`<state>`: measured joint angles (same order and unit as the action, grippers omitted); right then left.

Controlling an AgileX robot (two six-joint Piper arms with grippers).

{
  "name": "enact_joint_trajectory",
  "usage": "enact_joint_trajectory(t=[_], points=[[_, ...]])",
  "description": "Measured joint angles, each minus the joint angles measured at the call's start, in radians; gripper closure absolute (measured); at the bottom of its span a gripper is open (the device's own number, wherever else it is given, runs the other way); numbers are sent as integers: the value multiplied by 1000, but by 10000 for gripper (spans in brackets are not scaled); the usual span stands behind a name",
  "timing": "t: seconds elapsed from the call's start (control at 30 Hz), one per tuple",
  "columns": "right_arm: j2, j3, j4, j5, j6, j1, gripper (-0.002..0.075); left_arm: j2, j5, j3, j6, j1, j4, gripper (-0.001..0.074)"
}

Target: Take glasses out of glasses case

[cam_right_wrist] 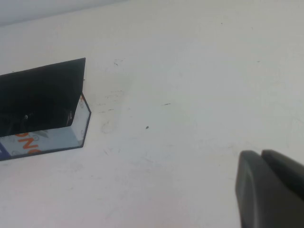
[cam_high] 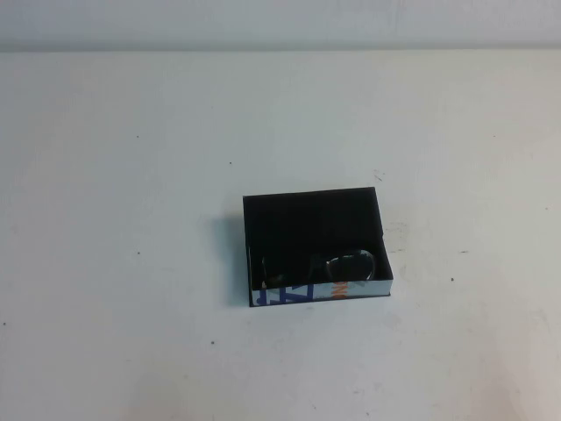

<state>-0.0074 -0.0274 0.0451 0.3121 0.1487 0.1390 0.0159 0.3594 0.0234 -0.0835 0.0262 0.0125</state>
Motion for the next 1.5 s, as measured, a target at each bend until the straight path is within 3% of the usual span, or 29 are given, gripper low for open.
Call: enact_joint_trajectory(t=[1.5], points=[[0, 2, 84, 61, 21, 0, 743, 0, 0, 0, 0, 0, 0, 740]])
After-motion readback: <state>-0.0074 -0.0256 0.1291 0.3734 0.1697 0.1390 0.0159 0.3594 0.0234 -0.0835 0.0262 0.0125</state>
